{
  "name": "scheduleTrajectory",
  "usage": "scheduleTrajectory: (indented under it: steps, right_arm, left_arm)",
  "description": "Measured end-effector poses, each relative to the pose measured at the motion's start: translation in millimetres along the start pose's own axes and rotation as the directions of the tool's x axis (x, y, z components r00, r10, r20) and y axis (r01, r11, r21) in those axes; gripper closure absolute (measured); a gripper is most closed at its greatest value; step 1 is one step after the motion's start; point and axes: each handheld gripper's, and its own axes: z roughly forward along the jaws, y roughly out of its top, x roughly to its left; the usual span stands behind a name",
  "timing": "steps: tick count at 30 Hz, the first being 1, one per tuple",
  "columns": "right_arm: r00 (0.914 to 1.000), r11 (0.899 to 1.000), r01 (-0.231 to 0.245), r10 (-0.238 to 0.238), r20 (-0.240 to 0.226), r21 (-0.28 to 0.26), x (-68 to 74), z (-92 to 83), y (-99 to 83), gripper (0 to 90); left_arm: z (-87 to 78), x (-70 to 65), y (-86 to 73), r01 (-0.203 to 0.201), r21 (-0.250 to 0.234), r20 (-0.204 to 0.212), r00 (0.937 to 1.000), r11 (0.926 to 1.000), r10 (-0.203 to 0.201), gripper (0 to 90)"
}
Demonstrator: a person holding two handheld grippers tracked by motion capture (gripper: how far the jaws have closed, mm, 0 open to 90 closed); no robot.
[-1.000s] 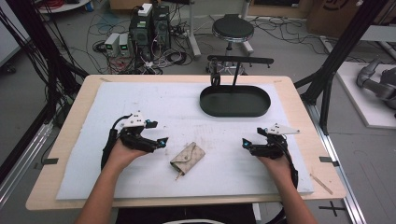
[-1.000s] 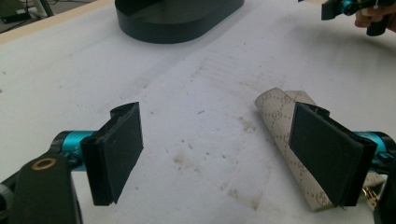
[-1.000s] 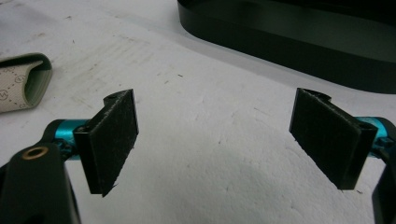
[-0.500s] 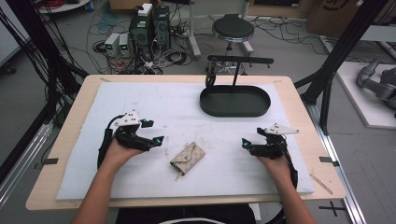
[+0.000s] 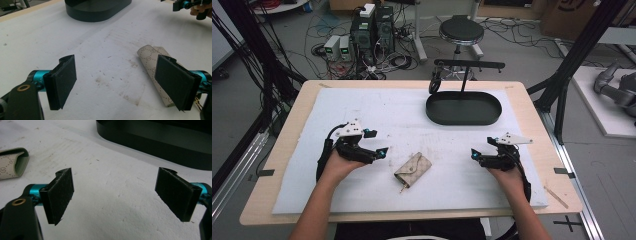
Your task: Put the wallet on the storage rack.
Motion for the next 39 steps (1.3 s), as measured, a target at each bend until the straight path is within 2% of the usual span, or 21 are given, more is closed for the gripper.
scheduleTrajectory:
  steps: [14, 20, 23, 27, 30, 37, 39]
  right_arm:
    - [1.0, 1.0, 0.003, -0.003, -0.009, -0.004, 2.9, 0.1, 0.4, 15.7]
    - [0.9999, 1.0, 0.003, -0.003, -0.013, -0.004, 3.8, 0.4, 0.8, 15.8]
    - [0.9999, 1.0, 0.007, -0.007, -0.012, -0.005, 4.7, 0.5, 1.2, 15.8]
    - [0.9998, 1.0, 0.012, -0.012, -0.015, -0.005, 6.1, 0.8, 1.6, 15.8]
    - [0.9998, 1.0, 0.016, -0.016, -0.015, -0.005, 6.3, 1.3, 1.8, 15.8]
    - [0.9998, 1.0, 0.013, -0.013, -0.016, -0.004, 6.6, 2.1, 1.8, 15.8]
    - [0.9998, 1.0, 0.013, -0.013, -0.016, -0.004, 6.8, 2.1, 1.9, 15.7]
  left_arm:
    - [2.3, -27.3, -2.9, 0.02, 0.023, 0.016, 0.9997, 0.9995, -0.02, 16.5]
    - [14.0, -43.5, -1.3, 0.002, 0.049, 0.027, 0.9996, 0.9988, -0.004, 15.7]
    - [23.4, -50.9, -3.2, -0.001, 0.076, 0.055, 0.9985, 0.9971, -0.003, 15.6]
    - [34.5, -58.2, -6.6, 0.013, 0.099, 0.056, 0.9983, 0.995, -0.019, 15.6]
    - [42.1, -63.1, -9.2, 0.017, 0.123, 0.041, 0.9989, 0.9923, -0.023, 15.6]
    - [59.6, -76.7, -14.0, 0.001, 0.178, 0.035, 0.9994, 0.984, -0.007, 15.6]
    - [62.8, -79.8, -14.9, 0.004, 0.175, 0.035, 0.9993, 0.9845, -0.011, 15.5]
